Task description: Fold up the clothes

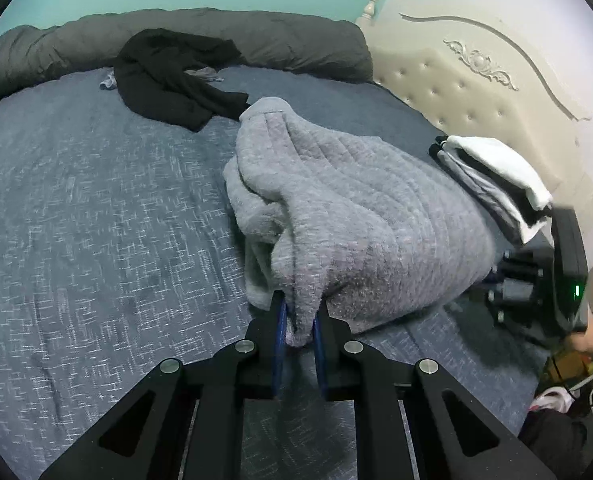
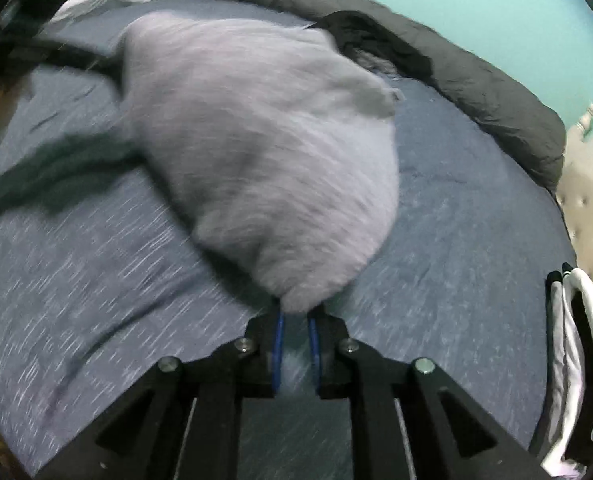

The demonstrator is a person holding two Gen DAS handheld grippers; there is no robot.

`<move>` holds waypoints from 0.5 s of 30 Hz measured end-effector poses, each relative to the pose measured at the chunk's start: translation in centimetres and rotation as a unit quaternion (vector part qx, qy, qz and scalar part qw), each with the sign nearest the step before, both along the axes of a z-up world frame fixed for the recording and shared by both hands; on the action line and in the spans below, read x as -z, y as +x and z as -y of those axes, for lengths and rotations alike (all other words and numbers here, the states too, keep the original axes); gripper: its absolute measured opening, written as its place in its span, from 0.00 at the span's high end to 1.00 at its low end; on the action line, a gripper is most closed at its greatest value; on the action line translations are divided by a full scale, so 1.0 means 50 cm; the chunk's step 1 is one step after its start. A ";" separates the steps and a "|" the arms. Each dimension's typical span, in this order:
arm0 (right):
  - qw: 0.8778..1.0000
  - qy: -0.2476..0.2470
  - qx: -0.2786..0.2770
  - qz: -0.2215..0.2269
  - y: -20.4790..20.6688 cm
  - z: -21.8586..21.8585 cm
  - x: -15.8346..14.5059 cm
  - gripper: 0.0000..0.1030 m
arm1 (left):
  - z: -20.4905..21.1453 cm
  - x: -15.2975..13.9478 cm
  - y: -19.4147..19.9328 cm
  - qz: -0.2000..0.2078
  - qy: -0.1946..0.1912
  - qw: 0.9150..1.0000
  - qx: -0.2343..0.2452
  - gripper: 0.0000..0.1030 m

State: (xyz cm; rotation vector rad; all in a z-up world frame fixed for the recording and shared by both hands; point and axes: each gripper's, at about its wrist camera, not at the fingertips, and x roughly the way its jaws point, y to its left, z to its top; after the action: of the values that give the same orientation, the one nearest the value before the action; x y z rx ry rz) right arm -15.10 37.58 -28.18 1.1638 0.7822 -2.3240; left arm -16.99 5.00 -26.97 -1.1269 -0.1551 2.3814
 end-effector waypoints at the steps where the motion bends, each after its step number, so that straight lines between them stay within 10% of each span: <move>1: 1.000 0.007 -0.003 0.005 0.027 0.027 0.013 0.88 | 0.000 -0.001 -0.001 0.001 0.001 1.000 0.001 0.88; 8: 0.996 -0.037 -0.054 0.059 0.125 0.129 0.039 0.61 | -0.003 -0.006 0.002 0.003 0.004 1.000 0.004 0.88; 15: 0.996 -0.054 -0.016 0.062 0.096 0.133 0.038 0.60 | 0.011 0.010 0.006 0.015 0.006 1.000 0.000 0.87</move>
State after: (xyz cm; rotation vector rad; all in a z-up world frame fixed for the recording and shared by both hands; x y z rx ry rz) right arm -10.28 30.95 -30.08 1.2249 0.6189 -2.2146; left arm -16.70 4.45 -27.47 -1.1580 -0.1792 2.3604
